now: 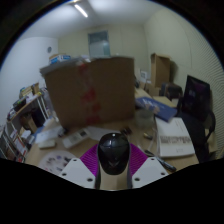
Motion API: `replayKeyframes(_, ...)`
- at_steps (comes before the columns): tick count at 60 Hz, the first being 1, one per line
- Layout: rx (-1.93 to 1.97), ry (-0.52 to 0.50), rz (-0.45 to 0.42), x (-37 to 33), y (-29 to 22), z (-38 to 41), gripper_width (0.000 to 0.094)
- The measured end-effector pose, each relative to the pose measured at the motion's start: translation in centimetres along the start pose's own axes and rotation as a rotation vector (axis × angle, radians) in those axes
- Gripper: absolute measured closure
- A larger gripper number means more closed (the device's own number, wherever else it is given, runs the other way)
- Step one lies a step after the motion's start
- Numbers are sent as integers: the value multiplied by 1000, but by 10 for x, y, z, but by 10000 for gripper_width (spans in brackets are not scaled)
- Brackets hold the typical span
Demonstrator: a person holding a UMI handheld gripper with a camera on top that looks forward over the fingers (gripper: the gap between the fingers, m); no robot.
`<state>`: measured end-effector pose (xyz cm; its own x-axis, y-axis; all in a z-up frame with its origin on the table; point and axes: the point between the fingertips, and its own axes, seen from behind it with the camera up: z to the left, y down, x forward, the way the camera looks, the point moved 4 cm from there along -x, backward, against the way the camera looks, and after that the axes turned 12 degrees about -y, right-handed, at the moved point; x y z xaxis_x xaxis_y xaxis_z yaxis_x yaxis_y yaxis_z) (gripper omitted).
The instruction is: Arrange mouse
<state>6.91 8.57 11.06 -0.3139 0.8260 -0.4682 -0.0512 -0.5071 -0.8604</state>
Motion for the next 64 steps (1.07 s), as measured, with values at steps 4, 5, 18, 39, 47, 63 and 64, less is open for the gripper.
replayKeyframes(4,-49,-19,-47,-7,-21,48,580)
replayKeyframes(5,-58,-24,-52,-7,-23,61,583)
replayKeyframes(18,-86,-65,62,43,52,176,578)
replayKeyframes(39,-53,4,191,68,118,183,388)
replayKeyframes(47,-15,25,206,42,112,189,187)
replayKeyframes(63,74,66,206,-97,98,206,84)
replayKeyframes(64,80,78,209,-107,99,204,82)
